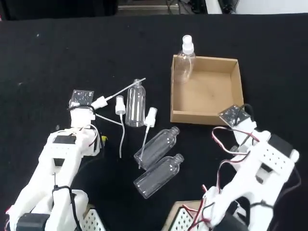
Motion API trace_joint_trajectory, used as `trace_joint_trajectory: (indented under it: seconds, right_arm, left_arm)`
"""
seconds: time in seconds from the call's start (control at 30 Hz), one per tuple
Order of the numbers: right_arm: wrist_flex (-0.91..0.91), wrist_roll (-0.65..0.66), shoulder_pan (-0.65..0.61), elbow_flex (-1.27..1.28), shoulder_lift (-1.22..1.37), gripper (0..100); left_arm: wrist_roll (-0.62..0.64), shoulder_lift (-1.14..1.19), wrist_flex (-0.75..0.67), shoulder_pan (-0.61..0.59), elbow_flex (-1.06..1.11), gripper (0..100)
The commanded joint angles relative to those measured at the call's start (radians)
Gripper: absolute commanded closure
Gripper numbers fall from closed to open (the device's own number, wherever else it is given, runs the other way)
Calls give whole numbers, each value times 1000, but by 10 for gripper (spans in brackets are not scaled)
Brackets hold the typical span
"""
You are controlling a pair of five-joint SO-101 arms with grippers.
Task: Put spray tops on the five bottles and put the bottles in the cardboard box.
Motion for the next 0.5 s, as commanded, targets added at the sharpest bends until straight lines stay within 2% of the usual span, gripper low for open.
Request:
trace_joint_trajectory:
  seconds: [0.0, 0.13, 0.3, 0.47]
  right_arm:
    - [-55, 38, -11, -70, 61, 723]
    - [-69, 126, 21, -70, 90, 726]
    - [-181, 290, 80, -25, 116, 726]
    - [-230, 304, 117, 13, 148, 753]
  left_arm:
    - [8, -3, -8, 4, -5, 780]
    - [8, -3, -8, 4, -5, 780]
    - [8, -3, -8, 4, -5, 780]
    - [8, -3, -8, 4, -5, 780]
